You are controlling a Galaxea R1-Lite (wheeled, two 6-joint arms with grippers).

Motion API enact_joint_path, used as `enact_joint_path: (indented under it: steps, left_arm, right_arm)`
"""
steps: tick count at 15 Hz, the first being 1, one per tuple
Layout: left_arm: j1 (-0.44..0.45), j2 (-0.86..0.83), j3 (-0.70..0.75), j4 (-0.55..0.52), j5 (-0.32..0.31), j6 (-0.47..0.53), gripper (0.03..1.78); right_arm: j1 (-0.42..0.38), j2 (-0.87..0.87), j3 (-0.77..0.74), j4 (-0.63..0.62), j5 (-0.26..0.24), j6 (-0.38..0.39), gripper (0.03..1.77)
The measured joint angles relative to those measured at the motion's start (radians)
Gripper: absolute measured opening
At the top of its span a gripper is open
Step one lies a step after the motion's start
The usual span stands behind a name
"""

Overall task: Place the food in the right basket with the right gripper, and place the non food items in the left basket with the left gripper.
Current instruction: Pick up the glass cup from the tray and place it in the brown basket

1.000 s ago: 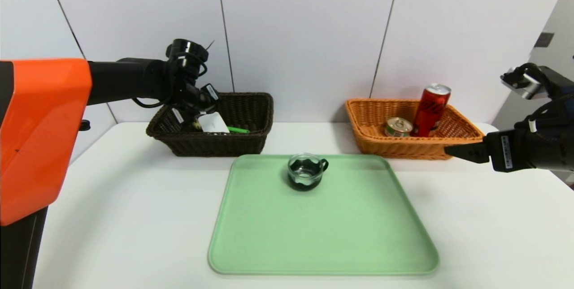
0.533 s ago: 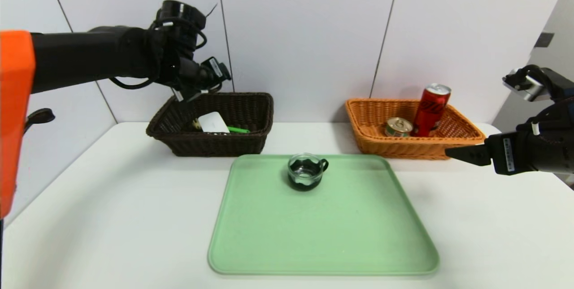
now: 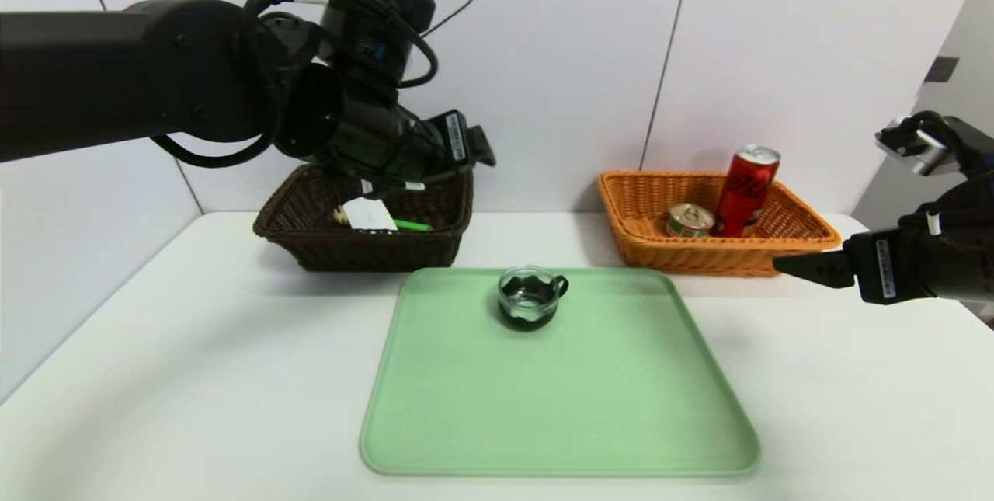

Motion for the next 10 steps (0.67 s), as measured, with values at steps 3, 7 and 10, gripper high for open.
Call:
enact_joint_path:
  steps: [3,7,10]
  left_arm:
    - [-0.107,-0.004,-0.035,0.161,-0.005,-0.044,1.67]
    - [-0.173,0.067,-0.135,0.394,-0.006,-0.186,1.68]
    - [-0.181,0.111,-0.145,0.388,-0.004,-0.2,1.69]
  right_arm:
    - [0.0,-0.011,0.01,0.0,0.0,0.001,1.71]
    - [0.0,-0.016,0.019,0.0,0.003,0.004,1.71]
    - [0.0,-0.017,0.036,-0.003,0.002,0.008,1.71]
